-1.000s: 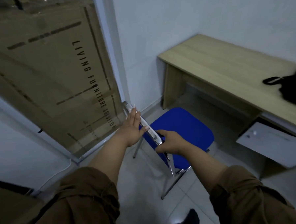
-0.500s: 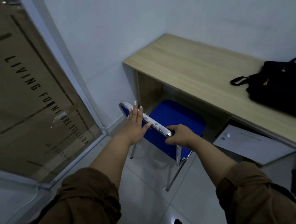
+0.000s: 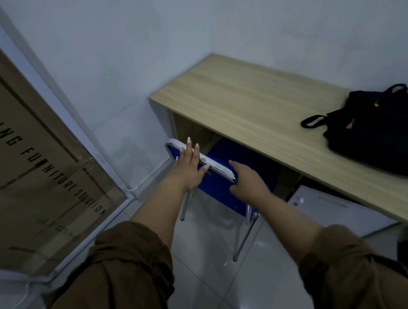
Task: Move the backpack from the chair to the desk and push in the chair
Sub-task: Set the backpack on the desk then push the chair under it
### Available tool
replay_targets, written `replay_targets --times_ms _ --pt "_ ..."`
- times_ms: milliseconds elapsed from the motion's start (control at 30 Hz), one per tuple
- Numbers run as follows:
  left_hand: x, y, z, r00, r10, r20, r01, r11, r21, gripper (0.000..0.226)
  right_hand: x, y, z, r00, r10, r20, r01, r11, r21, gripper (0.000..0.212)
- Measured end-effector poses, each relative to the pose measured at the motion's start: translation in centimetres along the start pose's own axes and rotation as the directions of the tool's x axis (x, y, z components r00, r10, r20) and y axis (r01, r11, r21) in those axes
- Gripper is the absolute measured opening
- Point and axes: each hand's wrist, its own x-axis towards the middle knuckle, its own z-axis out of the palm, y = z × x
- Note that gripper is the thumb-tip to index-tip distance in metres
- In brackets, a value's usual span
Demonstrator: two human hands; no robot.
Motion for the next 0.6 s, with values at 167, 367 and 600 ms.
replay_targets --times_ms 167,367,600 --pt "0.2 0.6 1.4 0.969 -0.028 -0.245 0.076 0.979 0.189 0.066 -1.2 -0.5 4.7 0.967 -0.209 -0.145 0.112 0.862 -0.495 0.089" --pt "2.1 -0.3 1.5 0.957 0.054 -0.286 -0.025 0.994 0.105 0.066 -0.4 0.6 5.0 0.957 -0.246 -0.153 0.121 0.819 -0.561 0.091" --pt "6.8 0.9 0.0 0.97 0.036 -0.242 -0.028 0.999 0.037 0.063 3.1 1.7 4.4 0.942 -0.244 -0.231 0.086 0.839 -0.537 0.098"
